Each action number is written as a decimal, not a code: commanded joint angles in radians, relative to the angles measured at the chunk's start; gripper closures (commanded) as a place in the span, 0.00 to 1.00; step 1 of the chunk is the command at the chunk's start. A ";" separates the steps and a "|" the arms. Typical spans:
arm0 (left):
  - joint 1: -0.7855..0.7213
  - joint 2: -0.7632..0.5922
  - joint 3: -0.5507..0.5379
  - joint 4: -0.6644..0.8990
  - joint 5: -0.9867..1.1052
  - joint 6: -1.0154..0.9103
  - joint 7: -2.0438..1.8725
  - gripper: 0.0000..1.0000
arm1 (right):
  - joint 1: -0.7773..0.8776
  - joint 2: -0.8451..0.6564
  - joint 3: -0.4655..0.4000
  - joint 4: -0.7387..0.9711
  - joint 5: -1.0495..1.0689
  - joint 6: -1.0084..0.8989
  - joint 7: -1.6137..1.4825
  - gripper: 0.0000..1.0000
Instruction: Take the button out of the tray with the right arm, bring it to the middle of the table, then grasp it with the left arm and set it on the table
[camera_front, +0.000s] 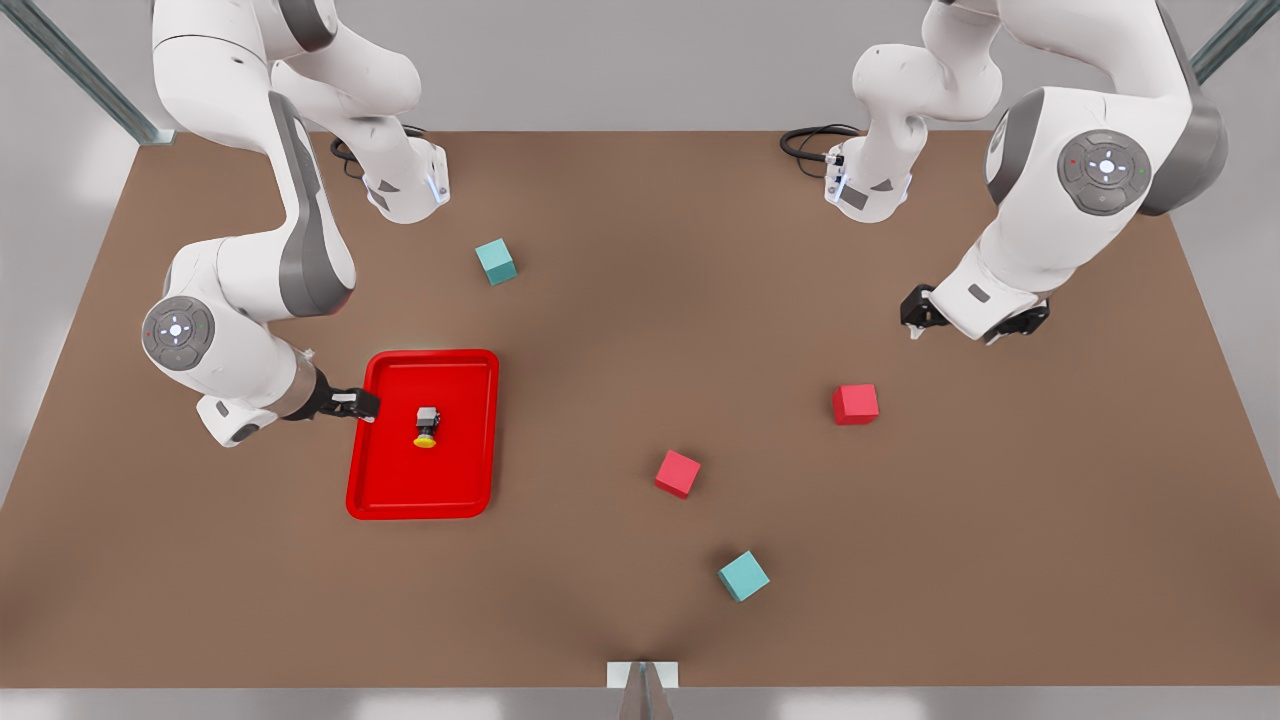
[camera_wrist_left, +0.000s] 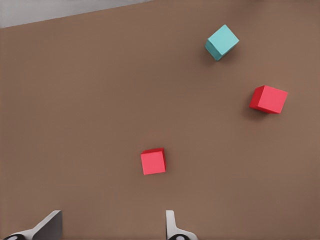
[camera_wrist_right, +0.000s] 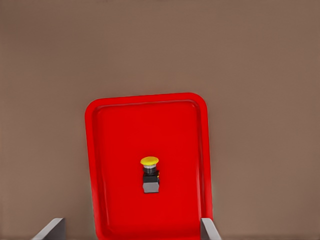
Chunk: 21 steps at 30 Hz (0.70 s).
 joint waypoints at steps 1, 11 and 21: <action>0.000 -0.002 0.000 0.000 0.001 0.006 -0.012 0.00 | 0.005 0.000 0.000 0.000 -0.001 -0.001 0.029 0.00; 0.000 0.002 -0.003 -0.006 0.001 0.006 -0.018 0.00 | 0.044 0.102 -0.001 -0.043 0.058 -0.032 0.002 0.00; 0.000 0.006 -0.003 -0.014 0.001 0.006 -0.018 0.00 | 0.047 0.100 0.000 -0.340 0.053 0.444 0.135 0.00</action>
